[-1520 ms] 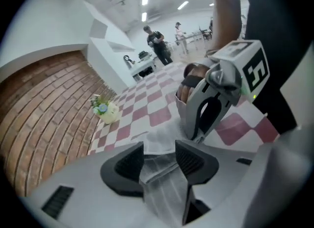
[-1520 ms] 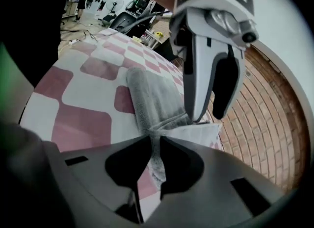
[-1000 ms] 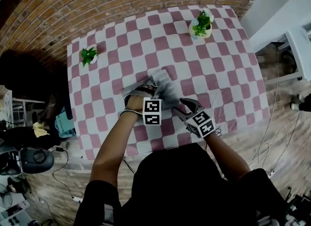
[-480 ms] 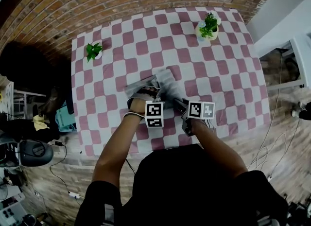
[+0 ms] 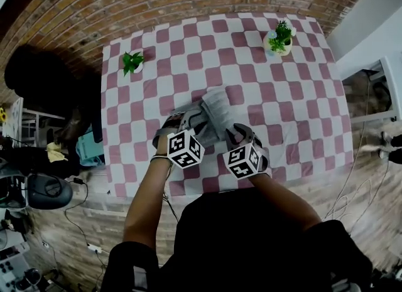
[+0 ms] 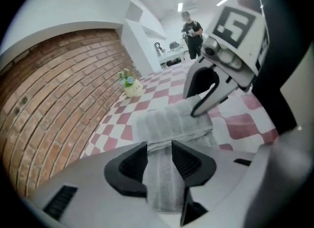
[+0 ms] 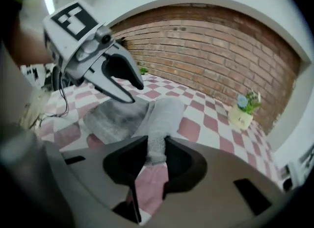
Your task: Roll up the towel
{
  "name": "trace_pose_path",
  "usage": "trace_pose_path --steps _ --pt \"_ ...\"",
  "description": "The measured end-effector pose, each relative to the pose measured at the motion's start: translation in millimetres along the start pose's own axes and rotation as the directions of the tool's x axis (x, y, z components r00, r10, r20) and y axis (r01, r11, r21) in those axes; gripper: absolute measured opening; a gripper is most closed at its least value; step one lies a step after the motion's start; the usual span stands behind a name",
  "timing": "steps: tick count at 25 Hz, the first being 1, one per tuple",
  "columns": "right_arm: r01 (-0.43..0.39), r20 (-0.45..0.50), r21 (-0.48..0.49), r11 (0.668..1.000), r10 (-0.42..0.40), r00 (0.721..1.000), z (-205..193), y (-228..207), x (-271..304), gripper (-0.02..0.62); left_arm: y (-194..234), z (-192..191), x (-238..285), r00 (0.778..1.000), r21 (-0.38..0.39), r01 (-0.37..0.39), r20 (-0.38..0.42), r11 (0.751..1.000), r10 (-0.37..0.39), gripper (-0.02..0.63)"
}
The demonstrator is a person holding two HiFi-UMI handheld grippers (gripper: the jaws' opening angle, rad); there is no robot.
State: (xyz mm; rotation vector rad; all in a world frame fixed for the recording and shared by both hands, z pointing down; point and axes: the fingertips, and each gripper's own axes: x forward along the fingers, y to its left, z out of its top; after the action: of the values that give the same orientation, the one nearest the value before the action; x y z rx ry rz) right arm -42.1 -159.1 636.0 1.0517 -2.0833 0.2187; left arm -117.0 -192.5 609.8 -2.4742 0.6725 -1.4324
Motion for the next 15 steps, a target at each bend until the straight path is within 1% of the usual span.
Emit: trace_pose_path --steps 2,3,4,6,8,10,11,12,13,15 --pt "0.044 0.023 -0.151 0.988 -0.041 0.999 7.4 10.0 0.2 0.097 12.8 4.5 -14.4 0.998 -0.072 -0.007 0.060 0.997 0.011 0.155" --pt "0.064 0.036 -0.229 0.971 -0.057 0.998 10.5 16.5 0.4 0.097 17.4 8.0 -19.8 0.996 -0.102 0.000 0.091 0.995 0.009 0.155" --pt "0.081 0.049 -0.306 0.949 -0.069 0.996 13.5 23.9 0.7 0.097 20.8 12.4 -24.2 0.993 -0.131 0.014 0.122 0.991 0.002 0.154" --pt "0.106 0.071 -0.446 0.889 -0.084 0.994 19.4 39.6 0.8 0.097 23.1 22.4 -29.3 0.984 -0.171 0.055 0.177 0.984 -0.024 0.152" --pt "0.130 0.087 -0.554 0.822 -0.098 0.991 25.8 53.0 -0.8 0.097 19.3 29.8 -27.6 0.978 -0.170 0.092 0.199 0.981 -0.057 0.149" --pt "0.145 0.097 -0.623 0.769 -0.108 0.989 31.1 63.2 -2.2 0.097 12.2 29.4 -19.0 0.980 -0.148 0.115 0.178 0.982 -0.088 0.143" --pt "0.146 0.101 -0.641 0.753 -0.106 0.989 32.4 67.7 -1.6 0.097 8.5 24.4 -12.7 0.984 -0.136 0.123 0.149 0.983 -0.102 0.138" --pt "0.142 0.105 -0.650 0.747 -0.098 0.990 33.2 72.0 -0.5 0.098 5.2 16.5 -6.0 0.987 -0.123 0.127 0.110 0.984 -0.114 0.127" --pt "0.133 0.109 -0.651 0.747 -0.082 0.991 33.3 76.3 0.3 0.102 2.2 6.9 0.1 0.990 -0.112 0.130 0.067 0.985 -0.123 0.106" --pt "0.098 0.117 -0.635 0.767 -0.031 0.993 33.1 85.6 -3.3 0.122 -4.8 -10.6 8.2 0.991 -0.101 0.136 -0.002 0.986 -0.137 0.098"
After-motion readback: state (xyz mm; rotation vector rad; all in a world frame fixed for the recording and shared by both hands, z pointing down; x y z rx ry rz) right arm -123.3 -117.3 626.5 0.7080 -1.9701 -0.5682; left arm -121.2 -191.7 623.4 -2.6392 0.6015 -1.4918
